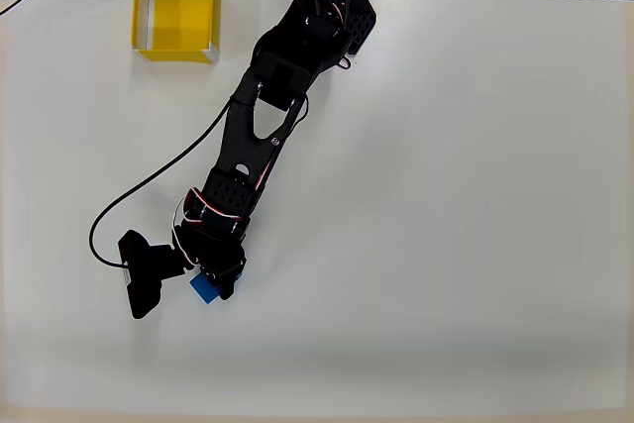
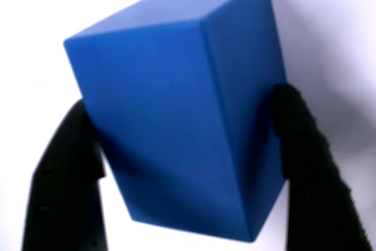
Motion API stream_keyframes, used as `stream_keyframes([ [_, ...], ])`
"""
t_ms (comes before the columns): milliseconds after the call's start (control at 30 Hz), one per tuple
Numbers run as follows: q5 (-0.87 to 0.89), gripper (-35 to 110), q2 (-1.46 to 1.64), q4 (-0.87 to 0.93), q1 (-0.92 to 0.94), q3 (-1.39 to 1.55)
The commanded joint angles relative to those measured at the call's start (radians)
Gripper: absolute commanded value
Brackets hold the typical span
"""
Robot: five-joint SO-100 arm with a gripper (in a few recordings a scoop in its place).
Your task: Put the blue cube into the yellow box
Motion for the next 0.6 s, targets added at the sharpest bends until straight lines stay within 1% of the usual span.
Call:
stream_keyframes([
  [0, -0.02, 26, 0.057, 0.011, -0.002, -0.098],
  [567, -0.058, 11, 0.055, 0.031, -0.003, -0.072],
])
